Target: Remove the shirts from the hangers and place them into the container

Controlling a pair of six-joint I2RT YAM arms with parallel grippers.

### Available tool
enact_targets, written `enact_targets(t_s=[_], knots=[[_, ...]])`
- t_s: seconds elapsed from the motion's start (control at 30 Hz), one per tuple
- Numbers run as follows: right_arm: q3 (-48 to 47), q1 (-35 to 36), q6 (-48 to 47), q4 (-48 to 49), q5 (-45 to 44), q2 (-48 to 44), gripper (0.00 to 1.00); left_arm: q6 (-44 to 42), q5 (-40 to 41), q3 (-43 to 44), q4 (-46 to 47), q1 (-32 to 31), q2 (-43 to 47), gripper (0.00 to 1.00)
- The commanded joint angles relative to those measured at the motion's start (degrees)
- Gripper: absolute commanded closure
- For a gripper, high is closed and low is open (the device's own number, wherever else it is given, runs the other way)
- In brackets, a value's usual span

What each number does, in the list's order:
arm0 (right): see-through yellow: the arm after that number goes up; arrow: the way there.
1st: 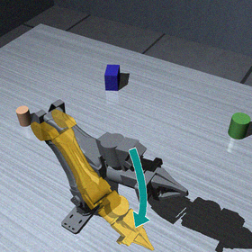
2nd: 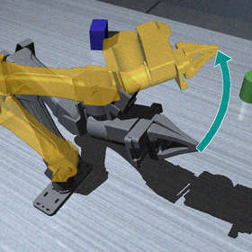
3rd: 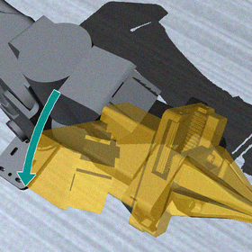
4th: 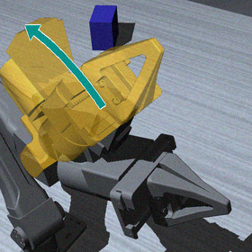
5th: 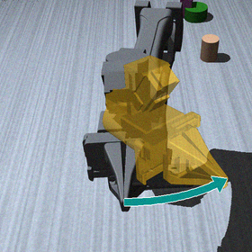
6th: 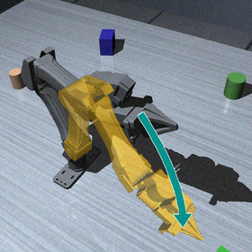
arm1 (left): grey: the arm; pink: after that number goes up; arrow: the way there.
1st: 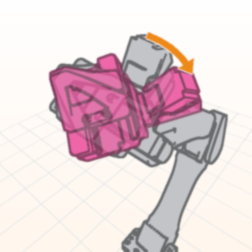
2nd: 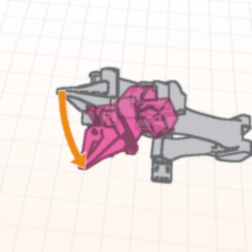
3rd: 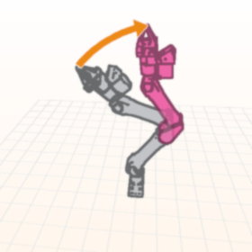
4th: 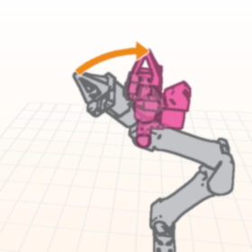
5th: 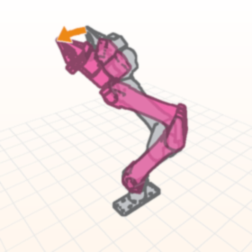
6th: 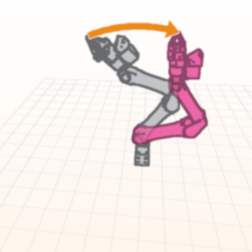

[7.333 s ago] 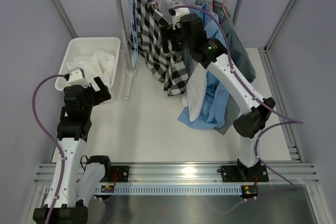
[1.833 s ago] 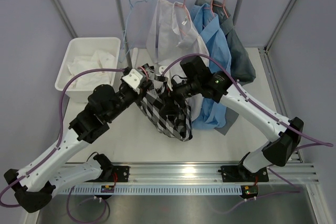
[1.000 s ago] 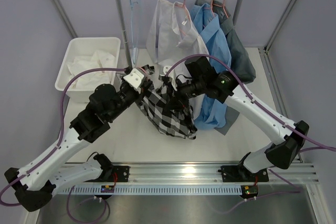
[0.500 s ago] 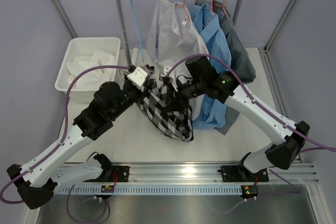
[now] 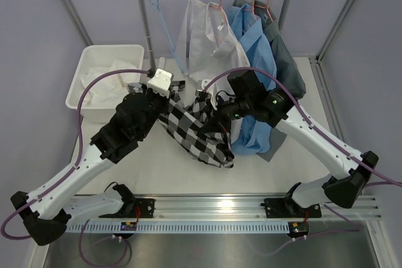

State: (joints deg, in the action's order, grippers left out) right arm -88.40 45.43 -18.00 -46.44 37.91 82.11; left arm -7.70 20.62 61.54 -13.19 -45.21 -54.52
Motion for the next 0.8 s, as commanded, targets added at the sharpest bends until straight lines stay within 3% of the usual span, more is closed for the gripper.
enact_targets(t_s=[0.0,0.37,0.77], knots=[[0.8,1.3,3.0,-3.7,-4.8,-5.8,1.00,0.1,17.2,4.6,3.8,0.5,-1.4,1.00],[7.4,4.0,8.4,-1.7,-9.8,-12.0,1.00,9.6,30.8,7.7,3.9,0.5,-4.2,1.00],[16.9,4.5,13.3,2.2,-18.0,-19.0,1.00,13.1,36.2,6.1,2.2,2.2,-0.6,1.00]])
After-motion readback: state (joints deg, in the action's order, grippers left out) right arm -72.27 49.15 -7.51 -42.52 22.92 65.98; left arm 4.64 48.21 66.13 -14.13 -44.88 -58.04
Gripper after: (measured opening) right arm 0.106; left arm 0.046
